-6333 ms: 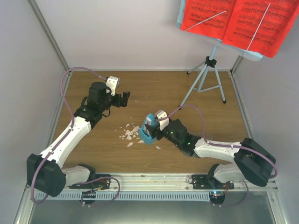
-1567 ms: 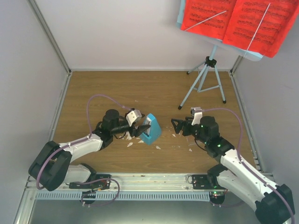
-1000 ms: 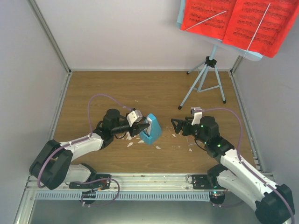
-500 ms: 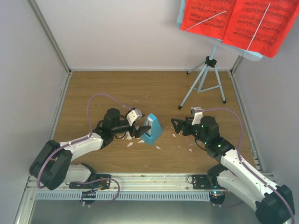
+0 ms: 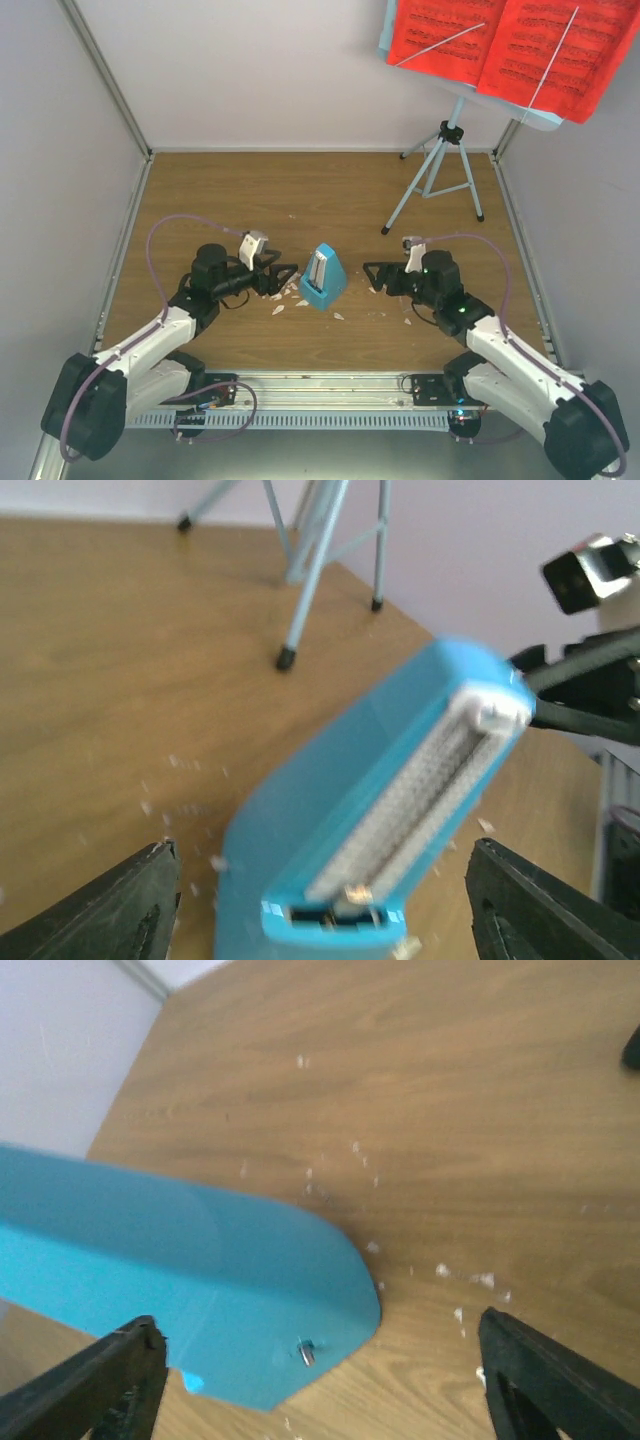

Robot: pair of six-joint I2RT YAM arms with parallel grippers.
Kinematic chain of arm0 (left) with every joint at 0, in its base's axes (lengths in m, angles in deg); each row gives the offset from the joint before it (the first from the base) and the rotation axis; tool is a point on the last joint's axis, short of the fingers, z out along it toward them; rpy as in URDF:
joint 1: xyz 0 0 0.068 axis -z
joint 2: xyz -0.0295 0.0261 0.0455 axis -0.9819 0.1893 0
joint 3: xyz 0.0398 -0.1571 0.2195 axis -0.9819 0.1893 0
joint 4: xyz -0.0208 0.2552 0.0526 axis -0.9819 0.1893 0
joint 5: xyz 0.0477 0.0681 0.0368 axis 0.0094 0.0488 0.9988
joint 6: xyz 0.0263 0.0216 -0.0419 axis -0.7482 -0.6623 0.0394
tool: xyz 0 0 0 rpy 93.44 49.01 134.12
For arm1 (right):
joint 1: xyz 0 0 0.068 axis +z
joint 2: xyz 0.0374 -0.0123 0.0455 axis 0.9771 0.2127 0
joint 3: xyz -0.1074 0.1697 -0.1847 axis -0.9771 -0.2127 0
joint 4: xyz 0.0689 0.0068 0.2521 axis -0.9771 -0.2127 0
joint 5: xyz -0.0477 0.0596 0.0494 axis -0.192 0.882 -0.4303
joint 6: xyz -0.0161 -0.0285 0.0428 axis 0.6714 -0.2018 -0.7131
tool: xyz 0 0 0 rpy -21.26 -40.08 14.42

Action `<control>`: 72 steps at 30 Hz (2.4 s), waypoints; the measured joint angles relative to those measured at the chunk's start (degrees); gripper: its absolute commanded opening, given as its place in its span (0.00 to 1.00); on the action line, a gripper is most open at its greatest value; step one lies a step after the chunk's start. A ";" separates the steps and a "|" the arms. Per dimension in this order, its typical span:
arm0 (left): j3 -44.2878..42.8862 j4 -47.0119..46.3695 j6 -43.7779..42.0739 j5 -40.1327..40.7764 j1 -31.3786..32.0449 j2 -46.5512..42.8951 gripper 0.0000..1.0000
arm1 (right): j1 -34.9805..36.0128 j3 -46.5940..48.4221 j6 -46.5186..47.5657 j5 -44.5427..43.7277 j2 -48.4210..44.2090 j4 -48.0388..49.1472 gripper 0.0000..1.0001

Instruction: Pack up the instrument practice props

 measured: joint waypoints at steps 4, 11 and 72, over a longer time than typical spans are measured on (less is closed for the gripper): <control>3.41 1.05 4.07 -5.53 -0.46 -0.02 0.65 | 0.02 -4.94 -3.76 5.35 4.11 4.81 0.72; 2.91 0.11 5.84 -13.27 -0.46 8.59 0.58 | 0.15 -7.06 -7.06 11.47 11.37 9.73 0.62; -0.90 -6.16 1.03 -13.09 2.84 24.28 0.47 | 1.29 2.05 -6.62 18.99 39.45 27.91 0.43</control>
